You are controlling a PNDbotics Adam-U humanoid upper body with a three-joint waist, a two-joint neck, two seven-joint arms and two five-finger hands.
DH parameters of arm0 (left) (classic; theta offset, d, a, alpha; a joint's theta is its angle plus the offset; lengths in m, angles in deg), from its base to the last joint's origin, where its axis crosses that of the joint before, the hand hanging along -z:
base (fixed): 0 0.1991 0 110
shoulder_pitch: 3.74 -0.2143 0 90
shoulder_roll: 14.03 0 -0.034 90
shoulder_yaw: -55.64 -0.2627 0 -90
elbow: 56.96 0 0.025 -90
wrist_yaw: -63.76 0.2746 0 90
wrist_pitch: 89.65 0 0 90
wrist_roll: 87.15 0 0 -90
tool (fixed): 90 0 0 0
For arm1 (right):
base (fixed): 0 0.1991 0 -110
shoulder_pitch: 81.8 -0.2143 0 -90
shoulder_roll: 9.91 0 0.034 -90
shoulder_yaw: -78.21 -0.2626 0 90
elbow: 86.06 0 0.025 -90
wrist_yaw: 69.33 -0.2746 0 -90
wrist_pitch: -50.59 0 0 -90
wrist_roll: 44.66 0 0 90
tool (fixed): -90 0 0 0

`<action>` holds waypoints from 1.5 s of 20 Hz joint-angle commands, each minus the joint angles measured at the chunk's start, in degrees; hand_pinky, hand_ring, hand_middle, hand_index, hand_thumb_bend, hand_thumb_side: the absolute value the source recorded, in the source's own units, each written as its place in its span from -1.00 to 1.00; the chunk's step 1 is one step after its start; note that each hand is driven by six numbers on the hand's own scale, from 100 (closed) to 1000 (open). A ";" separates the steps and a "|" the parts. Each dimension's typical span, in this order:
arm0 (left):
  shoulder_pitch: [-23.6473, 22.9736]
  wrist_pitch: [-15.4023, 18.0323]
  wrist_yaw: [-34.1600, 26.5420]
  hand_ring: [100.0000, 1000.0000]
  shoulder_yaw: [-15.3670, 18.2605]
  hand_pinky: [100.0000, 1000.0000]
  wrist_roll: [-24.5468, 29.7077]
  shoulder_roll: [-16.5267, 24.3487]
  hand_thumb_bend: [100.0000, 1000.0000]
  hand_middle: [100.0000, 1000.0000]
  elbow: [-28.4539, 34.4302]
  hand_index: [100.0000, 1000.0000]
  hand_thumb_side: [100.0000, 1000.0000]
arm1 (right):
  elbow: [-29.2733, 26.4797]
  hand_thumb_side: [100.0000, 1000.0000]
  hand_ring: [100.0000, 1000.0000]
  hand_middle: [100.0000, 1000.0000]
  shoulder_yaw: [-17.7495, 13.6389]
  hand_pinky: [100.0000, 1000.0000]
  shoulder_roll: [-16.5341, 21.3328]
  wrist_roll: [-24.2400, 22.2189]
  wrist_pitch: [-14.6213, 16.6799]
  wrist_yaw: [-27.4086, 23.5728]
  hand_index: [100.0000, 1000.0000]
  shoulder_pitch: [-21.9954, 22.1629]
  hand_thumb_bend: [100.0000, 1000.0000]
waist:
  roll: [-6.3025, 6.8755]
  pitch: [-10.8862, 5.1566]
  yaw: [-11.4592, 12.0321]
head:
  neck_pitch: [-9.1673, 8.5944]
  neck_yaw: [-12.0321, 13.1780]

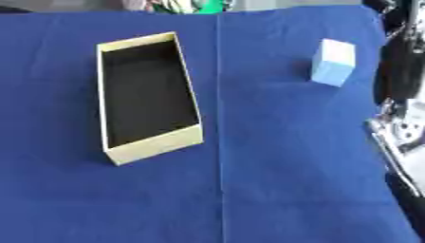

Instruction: Pick up objects on the table and place them in the box.

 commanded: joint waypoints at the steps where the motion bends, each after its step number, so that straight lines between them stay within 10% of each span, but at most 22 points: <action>1: 0.44 0.08 0.33 0.24 0.21 0.00 0.07 1.35 -1.00 0.15 1.16 0.41 0.36 | -0.99 0.81 0.55 0.22 -1.24 0.47 4.55 -0.66 -1.75 1.79 0.56 -1.59 -1.00 | -0.85 -0.26 0.14 | 0.72 0.34; 14: -0.24 -0.13 0.42 0.24 -0.33 0.00 0.77 2.35 -1.00 0.15 1.16 0.41 0.36 | 6.19 0.94 0.73 0.60 5.10 0.51 22.05 -11.15 -12.55 12.50 0.80 -6.56 -0.99 | -1.50 -0.65 0.40 | 0.78 -1.56; 22: 0.08 -0.09 0.06 0.25 -1.06 0.00 1.66 2.45 -1.00 0.15 1.16 0.41 0.36 | 13.78 0.37 0.85 0.78 14.85 0.60 33.29 -18.07 -19.47 19.43 0.90 -9.60 -0.16 | -1.81 -0.80 1.76 | 0.25 -3.46; 30: 0.23 -0.07 -0.28 0.25 -1.55 0.00 2.50 2.65 -1.00 0.15 1.16 0.41 0.37 | 18.31 0.18 0.95 0.89 20.52 0.68 35.77 -25.08 -17.72 26.43 1.00 -11.34 0.01 | -2.28 -0.95 2.84 | -0.77 -4.76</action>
